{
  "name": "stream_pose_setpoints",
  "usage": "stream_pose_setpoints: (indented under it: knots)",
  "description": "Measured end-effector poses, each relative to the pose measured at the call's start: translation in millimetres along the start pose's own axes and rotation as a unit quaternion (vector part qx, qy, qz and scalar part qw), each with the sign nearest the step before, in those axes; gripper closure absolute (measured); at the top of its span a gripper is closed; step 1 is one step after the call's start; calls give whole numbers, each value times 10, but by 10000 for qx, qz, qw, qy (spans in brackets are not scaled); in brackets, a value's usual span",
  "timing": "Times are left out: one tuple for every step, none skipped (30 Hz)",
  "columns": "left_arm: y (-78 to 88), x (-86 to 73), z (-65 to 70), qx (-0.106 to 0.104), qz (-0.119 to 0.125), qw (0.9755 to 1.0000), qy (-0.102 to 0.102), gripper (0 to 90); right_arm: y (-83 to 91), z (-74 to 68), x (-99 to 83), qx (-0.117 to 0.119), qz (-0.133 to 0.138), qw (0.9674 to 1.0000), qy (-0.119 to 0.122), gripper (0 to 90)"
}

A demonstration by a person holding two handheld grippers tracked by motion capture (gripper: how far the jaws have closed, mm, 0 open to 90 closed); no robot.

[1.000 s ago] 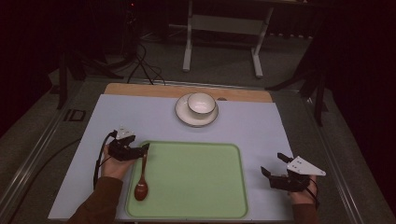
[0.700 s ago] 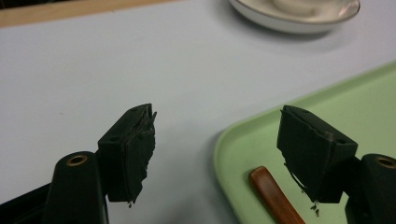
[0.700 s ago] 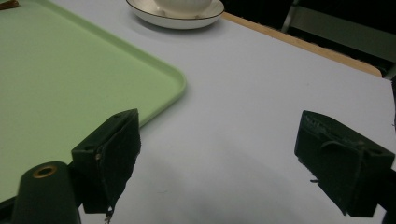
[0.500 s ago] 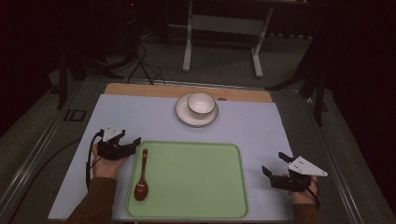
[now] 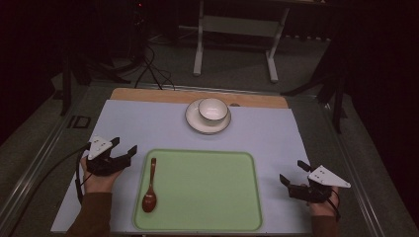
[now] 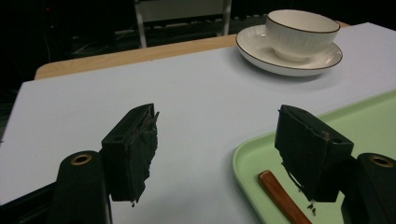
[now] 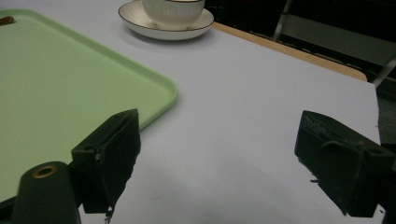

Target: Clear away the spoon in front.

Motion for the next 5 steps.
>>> stream_pose_setpoints:
  knots:
    - [22,-9,-8,13,1,10000,-12,296,3,4,2,-10,12,10000,-10,142]
    - [44,-18,-13,16,9,10000,-16,296,6,6,4,-13,24,10000,-14,142]
    - [64,-25,-18,29,30,10000,-5,296,7,6,6,-12,41,10000,-17,142]
    - [84,-32,-24,32,47,10000,-4,298,8,5,8,-7,50,10000,-19,142]
    - [104,-38,-33,45,58,10000,-6,299,7,4,9,-3,51,10000,-21,142]
Point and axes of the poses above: each handheld gripper's, and its own axes: y roughly backward along the jaws, x roughly out of its top, z roughly to its right, the point moved 7 cm from there along -y, roughly forward along the jaws, and after that the axes turned 3 degrees about -x, right-handed, at the moved point
